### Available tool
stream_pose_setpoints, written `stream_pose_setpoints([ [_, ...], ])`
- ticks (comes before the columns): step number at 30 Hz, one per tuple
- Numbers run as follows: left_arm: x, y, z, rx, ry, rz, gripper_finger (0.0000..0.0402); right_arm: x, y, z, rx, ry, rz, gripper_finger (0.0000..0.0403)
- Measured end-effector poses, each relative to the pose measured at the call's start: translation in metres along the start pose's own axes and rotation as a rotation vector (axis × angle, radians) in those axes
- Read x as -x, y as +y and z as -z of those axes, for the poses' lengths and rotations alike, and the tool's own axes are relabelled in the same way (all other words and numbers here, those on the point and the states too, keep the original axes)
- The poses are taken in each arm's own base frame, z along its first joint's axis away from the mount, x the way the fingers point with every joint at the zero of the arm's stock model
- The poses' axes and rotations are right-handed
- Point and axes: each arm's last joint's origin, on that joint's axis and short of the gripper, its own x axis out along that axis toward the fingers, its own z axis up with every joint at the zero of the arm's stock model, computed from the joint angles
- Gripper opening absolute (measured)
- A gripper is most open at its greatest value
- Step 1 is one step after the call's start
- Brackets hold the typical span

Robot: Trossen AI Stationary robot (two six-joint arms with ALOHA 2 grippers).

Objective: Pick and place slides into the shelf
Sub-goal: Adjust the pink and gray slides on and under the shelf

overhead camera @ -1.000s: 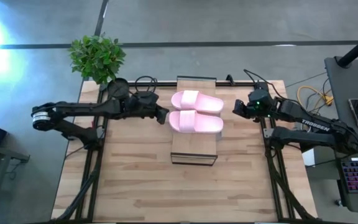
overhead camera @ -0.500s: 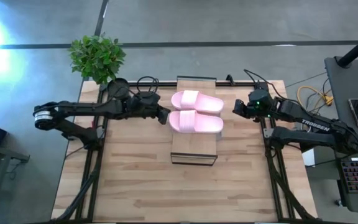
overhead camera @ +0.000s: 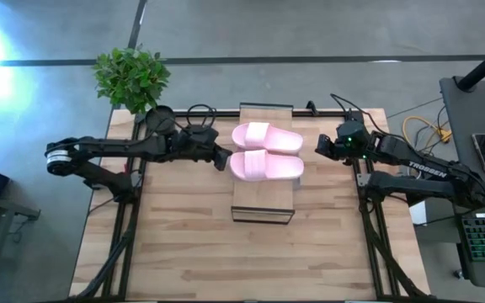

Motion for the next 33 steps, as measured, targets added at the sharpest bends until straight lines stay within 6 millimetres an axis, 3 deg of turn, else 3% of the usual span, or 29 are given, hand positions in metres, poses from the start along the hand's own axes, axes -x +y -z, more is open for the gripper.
stream_pose_setpoints([
  [6,-0.001,0.004,-0.002,-0.003,-0.055,-0.082,0.0000,0.000,0.000,0.000,-0.001,-0.002,0.000,0.0009],
  [16,-0.001,0.027,-0.028,-0.022,-0.142,-0.200,0.0000,0.000,0.000,-0.001,-0.008,-0.036,0.014,0.0009],
  [28,-0.033,0.038,-0.046,-0.078,-0.080,-0.203,0.0000,-0.002,0.000,-0.002,-0.009,-0.049,0.022,0.0009],
  [33,-0.033,0.036,-0.048,-0.078,-0.072,-0.176,0.0000,-0.002,0.000,-0.002,-0.009,-0.049,0.023,0.0009],
])
